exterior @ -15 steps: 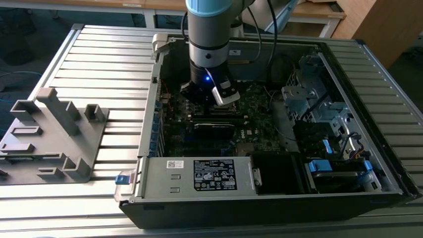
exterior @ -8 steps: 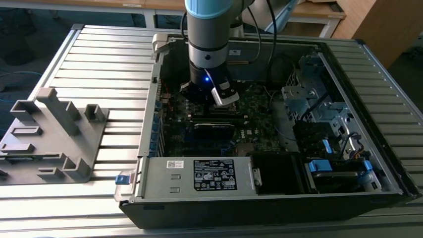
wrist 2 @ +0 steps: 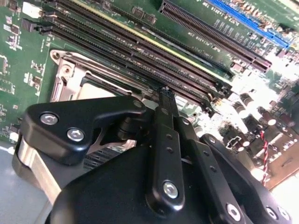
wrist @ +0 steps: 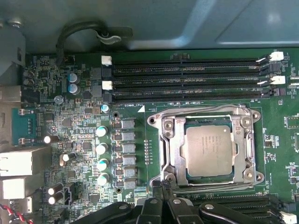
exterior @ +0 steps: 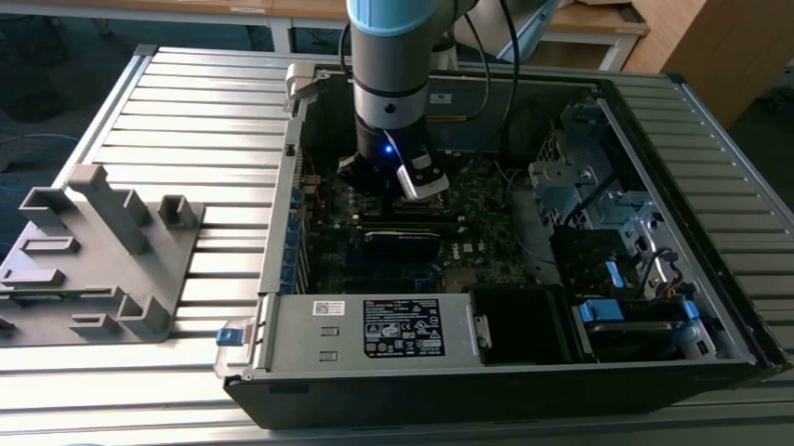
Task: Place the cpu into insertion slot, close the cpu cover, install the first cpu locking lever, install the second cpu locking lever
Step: 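Install the second cpu locking lever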
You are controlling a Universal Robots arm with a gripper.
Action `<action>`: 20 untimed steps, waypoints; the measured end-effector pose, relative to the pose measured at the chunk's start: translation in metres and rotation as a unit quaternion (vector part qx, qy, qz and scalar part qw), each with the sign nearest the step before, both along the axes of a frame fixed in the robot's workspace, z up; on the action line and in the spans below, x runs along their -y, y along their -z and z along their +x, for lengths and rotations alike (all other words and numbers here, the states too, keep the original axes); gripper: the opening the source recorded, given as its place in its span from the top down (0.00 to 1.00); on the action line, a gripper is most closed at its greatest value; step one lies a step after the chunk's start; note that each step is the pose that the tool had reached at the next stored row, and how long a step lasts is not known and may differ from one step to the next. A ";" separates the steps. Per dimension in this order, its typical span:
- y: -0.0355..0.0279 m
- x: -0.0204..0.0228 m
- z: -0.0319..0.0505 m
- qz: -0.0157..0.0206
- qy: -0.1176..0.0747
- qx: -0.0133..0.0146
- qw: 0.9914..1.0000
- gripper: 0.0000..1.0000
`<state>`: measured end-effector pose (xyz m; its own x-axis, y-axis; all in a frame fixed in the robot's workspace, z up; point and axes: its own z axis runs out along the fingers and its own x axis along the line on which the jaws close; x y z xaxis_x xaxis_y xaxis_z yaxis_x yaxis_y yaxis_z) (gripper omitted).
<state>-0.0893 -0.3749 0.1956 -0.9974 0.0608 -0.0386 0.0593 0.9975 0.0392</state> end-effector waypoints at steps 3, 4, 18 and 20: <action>-0.0001 0.0003 -0.0002 0.000 0.000 0.000 1.000 0.89; -0.0002 0.0003 -0.0002 0.000 0.000 0.000 1.000 0.89; -0.0080 0.0000 -0.0003 0.000 0.000 0.000 1.000 0.89; -0.0071 -0.0001 -0.0003 0.000 0.000 0.000 1.000 0.89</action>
<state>-0.0896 -0.3748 0.2027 -0.9974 0.0605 -0.0388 0.0590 0.9975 0.0385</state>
